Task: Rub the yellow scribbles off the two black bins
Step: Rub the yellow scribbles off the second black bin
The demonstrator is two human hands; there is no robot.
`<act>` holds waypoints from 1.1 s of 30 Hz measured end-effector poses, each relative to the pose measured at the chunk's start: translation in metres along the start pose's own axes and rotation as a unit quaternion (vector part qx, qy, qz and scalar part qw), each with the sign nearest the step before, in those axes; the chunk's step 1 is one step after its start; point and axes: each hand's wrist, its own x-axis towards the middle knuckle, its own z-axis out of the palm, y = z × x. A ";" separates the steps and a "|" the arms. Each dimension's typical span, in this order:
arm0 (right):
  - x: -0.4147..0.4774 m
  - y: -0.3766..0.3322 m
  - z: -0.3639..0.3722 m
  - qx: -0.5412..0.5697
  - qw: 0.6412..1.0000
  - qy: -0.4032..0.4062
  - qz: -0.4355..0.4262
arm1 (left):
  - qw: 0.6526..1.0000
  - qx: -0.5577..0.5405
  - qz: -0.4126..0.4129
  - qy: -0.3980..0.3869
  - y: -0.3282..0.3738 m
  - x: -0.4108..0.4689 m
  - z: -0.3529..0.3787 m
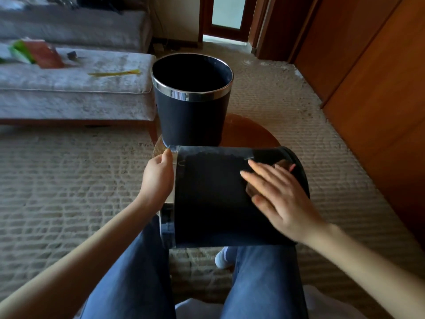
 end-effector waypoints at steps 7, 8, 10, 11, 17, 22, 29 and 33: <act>0.131 0.053 0.009 0.093 0.945 -0.208 0.235 | 1.000 0.009 0.020 0.007 -0.002 -0.015 -0.004; 0.145 0.059 0.011 0.103 0.927 -0.249 0.261 | 1.000 0.016 0.024 0.010 -0.002 -0.016 -0.004; 0.159 0.063 0.013 0.106 0.909 -0.286 0.283 | 0.999 0.023 0.026 0.011 -0.003 -0.015 -0.004; 0.158 0.062 0.014 0.101 0.912 -0.280 0.282 | 0.999 0.024 0.024 0.011 -0.004 -0.014 -0.004; 0.057 -0.004 -0.001 0.052 0.992 -0.031 0.111 | 1.000 0.005 0.006 0.002 0.000 -0.006 -0.002; -0.017 -0.032 0.013 -0.045 0.998 -0.050 -0.019 | 1.000 0.006 0.004 -0.004 0.002 0.002 0.000; 0.098 0.001 0.010 0.080 0.983 -0.095 0.137 | 0.999 -0.006 0.034 0.001 -0.009 -0.024 -0.008; 0.159 0.029 0.020 0.098 0.924 -0.238 0.283 | 1.000 -0.009 0.028 -0.002 0.000 -0.026 -0.006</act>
